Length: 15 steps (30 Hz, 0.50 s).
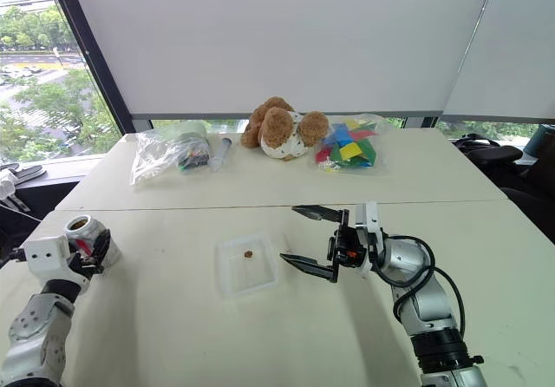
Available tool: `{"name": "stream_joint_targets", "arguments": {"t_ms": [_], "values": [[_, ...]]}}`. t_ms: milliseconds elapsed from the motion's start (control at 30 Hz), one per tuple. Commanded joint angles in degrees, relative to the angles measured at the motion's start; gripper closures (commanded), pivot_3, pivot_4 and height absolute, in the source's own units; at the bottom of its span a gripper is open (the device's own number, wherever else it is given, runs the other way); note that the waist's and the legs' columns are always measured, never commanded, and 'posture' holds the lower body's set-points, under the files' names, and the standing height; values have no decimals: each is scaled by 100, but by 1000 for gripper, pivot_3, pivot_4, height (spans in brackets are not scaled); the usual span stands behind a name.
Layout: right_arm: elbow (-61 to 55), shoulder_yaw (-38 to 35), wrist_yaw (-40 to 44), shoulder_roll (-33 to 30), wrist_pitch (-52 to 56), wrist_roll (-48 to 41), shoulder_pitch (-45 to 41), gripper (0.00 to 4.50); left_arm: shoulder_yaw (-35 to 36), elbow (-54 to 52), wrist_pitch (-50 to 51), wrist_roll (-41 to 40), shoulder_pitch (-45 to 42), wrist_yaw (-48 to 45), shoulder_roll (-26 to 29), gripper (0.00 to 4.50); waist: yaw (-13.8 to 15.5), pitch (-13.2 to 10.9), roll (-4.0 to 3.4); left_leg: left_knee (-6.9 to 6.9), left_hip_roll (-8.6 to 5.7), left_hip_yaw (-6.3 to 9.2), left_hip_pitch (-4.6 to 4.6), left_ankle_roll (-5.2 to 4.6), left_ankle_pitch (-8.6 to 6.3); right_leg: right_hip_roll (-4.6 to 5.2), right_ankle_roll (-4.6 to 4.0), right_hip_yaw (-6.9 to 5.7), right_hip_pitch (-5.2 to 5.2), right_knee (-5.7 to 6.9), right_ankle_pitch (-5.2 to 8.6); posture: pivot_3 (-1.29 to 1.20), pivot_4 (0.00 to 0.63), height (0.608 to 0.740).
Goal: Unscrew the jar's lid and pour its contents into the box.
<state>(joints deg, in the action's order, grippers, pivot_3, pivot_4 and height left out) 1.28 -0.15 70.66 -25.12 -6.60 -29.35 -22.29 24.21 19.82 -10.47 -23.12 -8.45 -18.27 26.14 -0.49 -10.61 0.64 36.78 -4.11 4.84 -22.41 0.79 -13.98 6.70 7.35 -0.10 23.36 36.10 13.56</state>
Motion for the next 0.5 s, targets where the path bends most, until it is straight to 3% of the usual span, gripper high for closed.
{"name": "stream_joint_targets", "arguments": {"t_ms": [33,300,500], "values": [[-173,-63,-13,-92,10,-19,-79,0,137,-172,-35,-9,78,-50,9,37,-7,0,0,0,0,0,0,0,0,0,0,0,0,0,0,0,150,740],[-367,-177,-6,-423,200,-77,217,0,161,-658,286,-89,376,-264,127,37,-2,0,0,0,-1,-1,-1,-2,-1,3,0,0,0,-2,0,0,150,740],[-572,-466,-47,-877,396,-150,593,0,158,-949,506,-94,872,-925,481,37,-7,0,0,-2,1,-3,-2,-3,-3,5,-2,1,2,-4,2,0,150,740]]}}
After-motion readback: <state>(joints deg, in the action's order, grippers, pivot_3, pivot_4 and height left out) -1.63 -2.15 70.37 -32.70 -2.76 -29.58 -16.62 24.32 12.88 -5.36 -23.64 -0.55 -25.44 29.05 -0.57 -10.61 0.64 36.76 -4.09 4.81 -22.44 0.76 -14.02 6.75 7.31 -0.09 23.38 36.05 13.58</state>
